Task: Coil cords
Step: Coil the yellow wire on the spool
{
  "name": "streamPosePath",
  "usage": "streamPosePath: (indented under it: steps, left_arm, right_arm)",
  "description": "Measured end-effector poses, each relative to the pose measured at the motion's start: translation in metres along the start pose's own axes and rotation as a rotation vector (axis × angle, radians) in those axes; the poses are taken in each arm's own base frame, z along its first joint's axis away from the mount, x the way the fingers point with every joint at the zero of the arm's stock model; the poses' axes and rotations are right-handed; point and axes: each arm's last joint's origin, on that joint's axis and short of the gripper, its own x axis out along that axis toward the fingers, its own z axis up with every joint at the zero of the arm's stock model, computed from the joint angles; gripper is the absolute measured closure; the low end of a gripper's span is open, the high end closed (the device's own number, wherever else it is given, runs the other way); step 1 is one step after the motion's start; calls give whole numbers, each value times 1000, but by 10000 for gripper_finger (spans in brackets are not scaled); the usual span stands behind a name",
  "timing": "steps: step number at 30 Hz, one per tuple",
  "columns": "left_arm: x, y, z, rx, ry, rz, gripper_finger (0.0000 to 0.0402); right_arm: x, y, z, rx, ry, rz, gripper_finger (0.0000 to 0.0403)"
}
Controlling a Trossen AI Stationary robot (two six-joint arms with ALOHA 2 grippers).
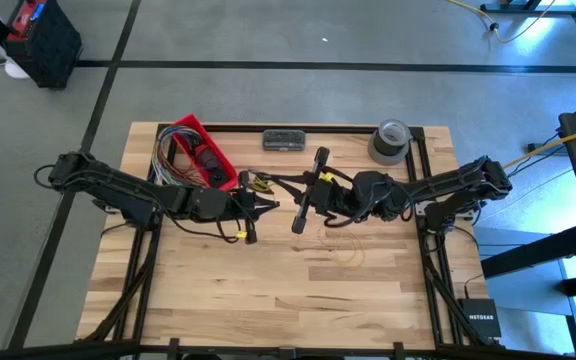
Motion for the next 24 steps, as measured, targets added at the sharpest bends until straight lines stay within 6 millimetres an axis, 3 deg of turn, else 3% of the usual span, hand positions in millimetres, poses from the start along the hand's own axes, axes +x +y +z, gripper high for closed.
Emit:
streamPosePath:
  steps: [9, 24]
  left_arm:
    - [-2, 3, -4, 46, 52, 65, 397]
    - [-31, 18, -3, -3, 130, 104, 399]
  right_arm:
    - [-7, 14, -3, -25, 91, 83, 397]
    - [-26, 30, -49, -122, 556, 287, 397]
